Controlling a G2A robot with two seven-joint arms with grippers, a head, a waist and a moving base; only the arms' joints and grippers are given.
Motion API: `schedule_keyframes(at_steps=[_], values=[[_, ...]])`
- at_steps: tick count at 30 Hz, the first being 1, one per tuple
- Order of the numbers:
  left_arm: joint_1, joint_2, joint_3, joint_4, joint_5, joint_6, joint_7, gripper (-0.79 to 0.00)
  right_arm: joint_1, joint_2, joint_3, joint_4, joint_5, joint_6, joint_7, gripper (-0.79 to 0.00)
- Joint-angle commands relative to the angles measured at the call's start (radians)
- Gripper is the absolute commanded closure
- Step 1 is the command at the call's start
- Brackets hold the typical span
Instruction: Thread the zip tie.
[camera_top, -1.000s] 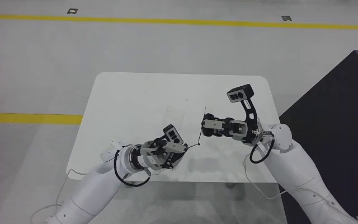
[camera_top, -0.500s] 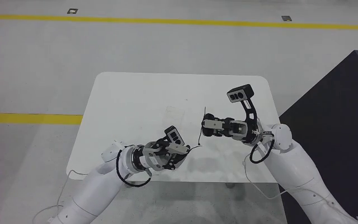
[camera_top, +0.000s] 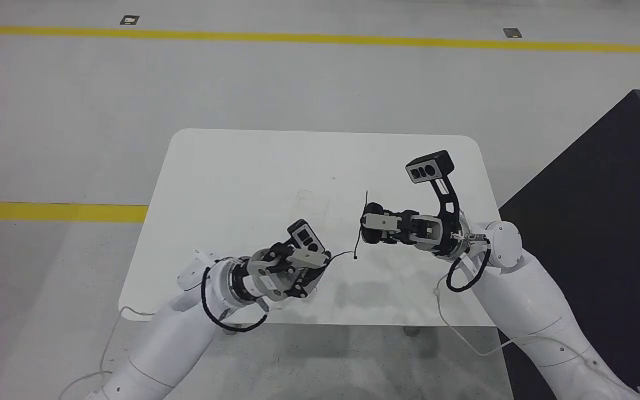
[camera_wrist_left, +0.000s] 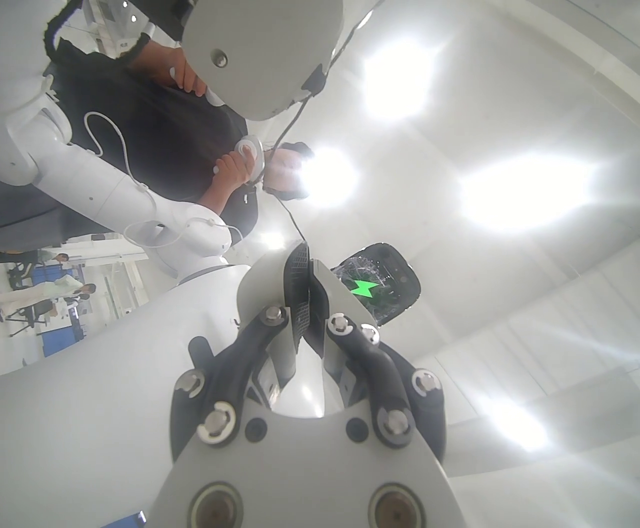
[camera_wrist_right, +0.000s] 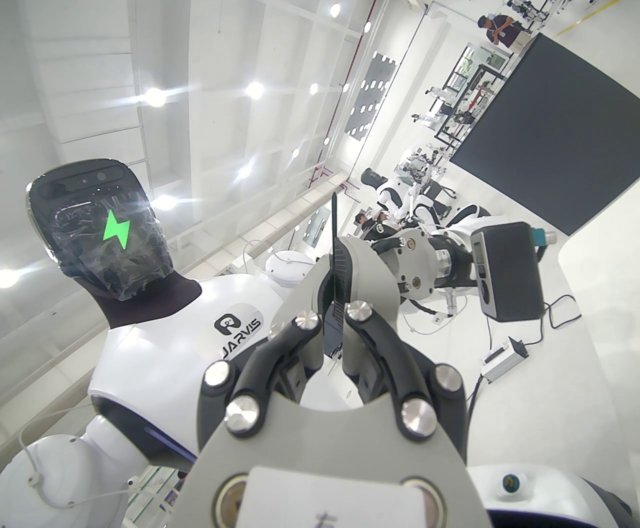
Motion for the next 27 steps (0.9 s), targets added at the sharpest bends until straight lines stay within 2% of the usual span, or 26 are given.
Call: schedule_keyframes(at_steps=[1, 10, 27], values=[[0.005, -0.001, -0.003, -0.005, 0.005, 0.006, -0.003, 0.000, 0.000, 0.000, 0.000, 0.000, 0.000, 0.000, 0.000, 0.000], [0.029, -0.006, -0.020, -0.008, 0.021, 0.030, 0.000, 0.000, 0.000, 0.000, 0.000, 0.000, 0.000, 0.000, 0.000, 0.000], [0.028, -0.023, -0.031, -0.008, 0.050, 0.037, -0.008, 0.000, 0.000, 0.000, 0.000, 0.000, 0.000, 0.000, 0.000, 0.000]])
